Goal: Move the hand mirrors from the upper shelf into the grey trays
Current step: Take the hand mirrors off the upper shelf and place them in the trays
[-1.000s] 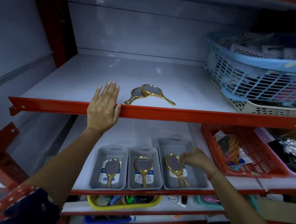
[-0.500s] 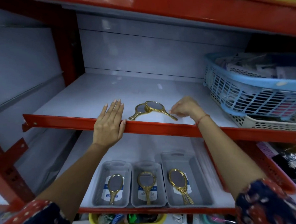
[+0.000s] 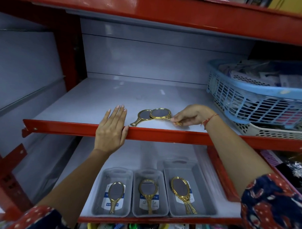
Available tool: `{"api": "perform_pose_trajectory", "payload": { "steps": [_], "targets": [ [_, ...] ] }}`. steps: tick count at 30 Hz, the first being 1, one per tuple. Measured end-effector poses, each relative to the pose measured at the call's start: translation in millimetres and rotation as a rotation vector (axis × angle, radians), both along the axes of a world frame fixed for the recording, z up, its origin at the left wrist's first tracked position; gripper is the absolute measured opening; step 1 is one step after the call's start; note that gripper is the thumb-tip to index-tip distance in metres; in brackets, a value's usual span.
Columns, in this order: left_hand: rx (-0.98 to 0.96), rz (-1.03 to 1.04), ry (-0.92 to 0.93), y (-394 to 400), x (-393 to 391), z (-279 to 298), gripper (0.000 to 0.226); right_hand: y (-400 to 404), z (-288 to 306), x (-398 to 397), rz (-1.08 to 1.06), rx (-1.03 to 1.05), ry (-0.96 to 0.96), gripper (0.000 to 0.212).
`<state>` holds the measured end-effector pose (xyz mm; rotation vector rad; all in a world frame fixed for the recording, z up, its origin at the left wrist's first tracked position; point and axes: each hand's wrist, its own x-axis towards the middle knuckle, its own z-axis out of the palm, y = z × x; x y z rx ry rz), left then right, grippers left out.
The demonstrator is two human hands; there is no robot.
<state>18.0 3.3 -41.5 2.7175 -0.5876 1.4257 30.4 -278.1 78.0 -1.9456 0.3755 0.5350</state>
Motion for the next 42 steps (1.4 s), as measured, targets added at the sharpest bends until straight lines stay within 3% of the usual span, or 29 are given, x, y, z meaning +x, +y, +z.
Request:
{"api": "perform_pose_trajectory", "payload": {
  "steps": [3, 8, 16, 24, 30, 32, 36, 40, 42],
  "targets": [
    [0.003, 0.002, -0.006, 0, -1, -1, 0.055, -9, 0, -24, -0.034, 0.251, -0.056, 0.014],
    [-0.005, -0.005, -0.019, 0, -4, -1, 0.053, -20, -13, -84, -0.013, 0.45, -0.111, 0.021],
    [-0.003, -0.002, -0.002, 0, -6, -3, 0.054, -25, -78, -150, 0.033, 0.406, 0.0, 0.026],
    [-0.016, 0.004, -0.042, -2, -1, -4, 0.054, -2, -186, -129, -0.04, 0.298, 0.257, 0.021],
    [-0.009, -0.014, -0.091, -1, 5, -5, 0.052, 35, -252, -114, -0.192, 0.276, 0.264, 0.015],
    [-0.003, -0.018, -0.103, -1, 6, -5, 0.052, 45, -270, -110, -0.216, 0.214, 0.215, 0.011],
    [0.005, -0.012, -0.11, -1, 6, -5, 0.052, 59, -295, -101, -0.16, -0.192, 0.086, 0.015],
    [-0.001, -0.009, -0.112, -2, 3, -5, 0.052, 64, -285, -102, 0.039, -0.426, 0.063, 0.009],
    [-0.001, -0.004, -0.092, -2, 0, -4, 0.052, 61, -273, -101, 0.129, -0.451, 0.072, 0.03]
  ]
}}
